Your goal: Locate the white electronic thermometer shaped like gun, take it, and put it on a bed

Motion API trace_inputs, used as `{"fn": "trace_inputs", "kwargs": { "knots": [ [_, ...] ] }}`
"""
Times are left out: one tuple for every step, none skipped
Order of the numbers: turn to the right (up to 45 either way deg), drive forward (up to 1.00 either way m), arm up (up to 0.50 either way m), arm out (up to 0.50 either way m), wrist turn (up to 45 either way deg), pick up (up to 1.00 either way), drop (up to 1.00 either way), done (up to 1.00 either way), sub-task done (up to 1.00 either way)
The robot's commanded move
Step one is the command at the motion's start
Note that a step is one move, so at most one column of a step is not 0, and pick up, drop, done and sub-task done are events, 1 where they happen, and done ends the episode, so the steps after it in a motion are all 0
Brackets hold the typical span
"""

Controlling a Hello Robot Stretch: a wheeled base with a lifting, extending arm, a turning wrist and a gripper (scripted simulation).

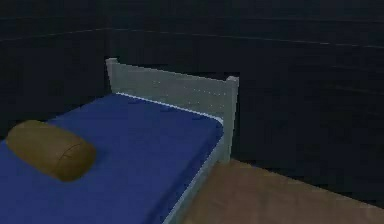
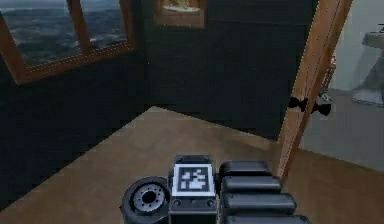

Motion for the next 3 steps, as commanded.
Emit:
{"fn": "trace_inputs", "kwargs": {
  "knots": [
    [27.0, 0.0, 0.0, 0.0, 0.0, 0.0, 0.0, 0.0, 0.0],
    [0.0, 0.3, 0.0, 0.0, 0.0, 0.0, 0.0, 0.0, 0.0],
    [-45.0, 0.0, 0.0, 0.0, 0.0, 0.0, 0.0, 0.0, 0.0]
  ]
}}
